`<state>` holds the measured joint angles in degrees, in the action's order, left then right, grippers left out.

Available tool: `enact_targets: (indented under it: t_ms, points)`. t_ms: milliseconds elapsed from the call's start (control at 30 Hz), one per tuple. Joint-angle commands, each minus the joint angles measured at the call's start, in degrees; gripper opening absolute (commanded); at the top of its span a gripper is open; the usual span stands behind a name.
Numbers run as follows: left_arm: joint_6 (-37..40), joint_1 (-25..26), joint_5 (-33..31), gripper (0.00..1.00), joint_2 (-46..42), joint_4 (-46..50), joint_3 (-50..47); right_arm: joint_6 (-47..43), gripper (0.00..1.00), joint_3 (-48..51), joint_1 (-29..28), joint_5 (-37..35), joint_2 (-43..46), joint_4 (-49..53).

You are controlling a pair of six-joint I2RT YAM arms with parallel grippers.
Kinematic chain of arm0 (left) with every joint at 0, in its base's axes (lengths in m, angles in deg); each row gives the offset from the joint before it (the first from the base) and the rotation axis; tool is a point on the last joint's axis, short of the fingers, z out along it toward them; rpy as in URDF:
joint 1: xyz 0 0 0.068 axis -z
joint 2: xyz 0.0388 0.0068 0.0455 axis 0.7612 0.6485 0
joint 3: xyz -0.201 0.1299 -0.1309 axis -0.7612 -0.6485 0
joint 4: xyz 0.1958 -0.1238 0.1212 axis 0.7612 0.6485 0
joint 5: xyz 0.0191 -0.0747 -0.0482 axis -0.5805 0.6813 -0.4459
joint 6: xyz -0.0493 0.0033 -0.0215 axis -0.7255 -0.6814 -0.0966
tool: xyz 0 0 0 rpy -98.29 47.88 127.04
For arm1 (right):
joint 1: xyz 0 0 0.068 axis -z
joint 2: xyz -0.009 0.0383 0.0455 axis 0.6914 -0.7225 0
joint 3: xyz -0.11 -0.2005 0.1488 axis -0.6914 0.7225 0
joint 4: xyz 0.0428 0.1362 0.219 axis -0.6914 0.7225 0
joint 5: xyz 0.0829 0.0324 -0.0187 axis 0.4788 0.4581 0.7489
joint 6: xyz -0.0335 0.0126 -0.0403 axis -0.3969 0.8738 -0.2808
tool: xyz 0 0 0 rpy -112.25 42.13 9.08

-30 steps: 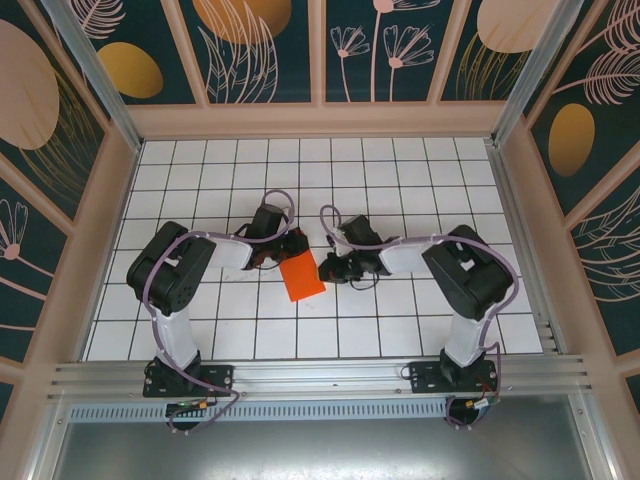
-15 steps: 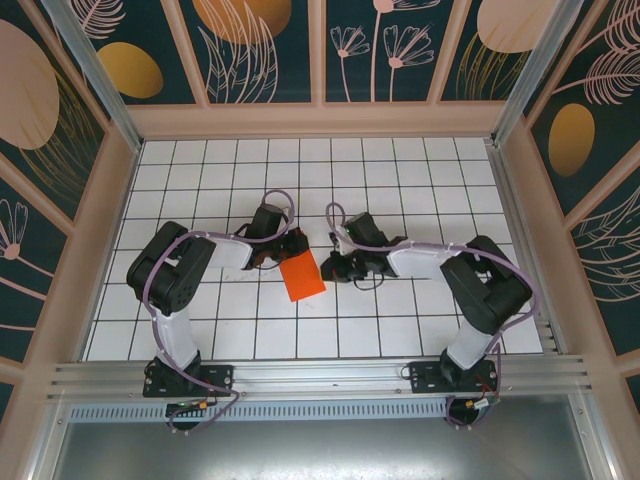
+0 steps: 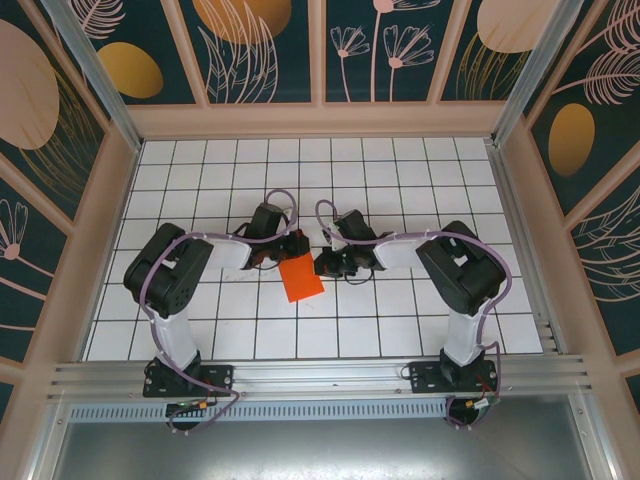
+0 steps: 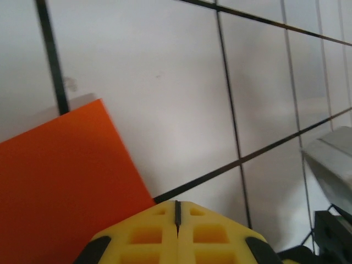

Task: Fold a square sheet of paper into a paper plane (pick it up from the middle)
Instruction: First fold in half a square sheet of paper at the center of the table.

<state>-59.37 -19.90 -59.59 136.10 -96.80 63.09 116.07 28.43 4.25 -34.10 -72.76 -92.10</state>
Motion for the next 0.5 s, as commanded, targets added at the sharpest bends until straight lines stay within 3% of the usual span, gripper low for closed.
enact_targets:
  t_ms: [0,200,467]
  points:
    - [4.3,-0.1,4.2,0.10,-2.9,-3.1,0.3,-2.0,0.00,0.0,-0.2,-2.7,-1.9,3.8]
    - [4.8,-0.1,5.0,0.10,0.0,-2.6,1.6,-2.3,0.00,-0.3,-0.2,-2.6,-1.6,4.5]
    - [6.9,-0.1,1.1,0.08,3.0,3.7,4.7,-2.8,0.00,-0.1,-0.1,-2.7,-1.7,5.7]
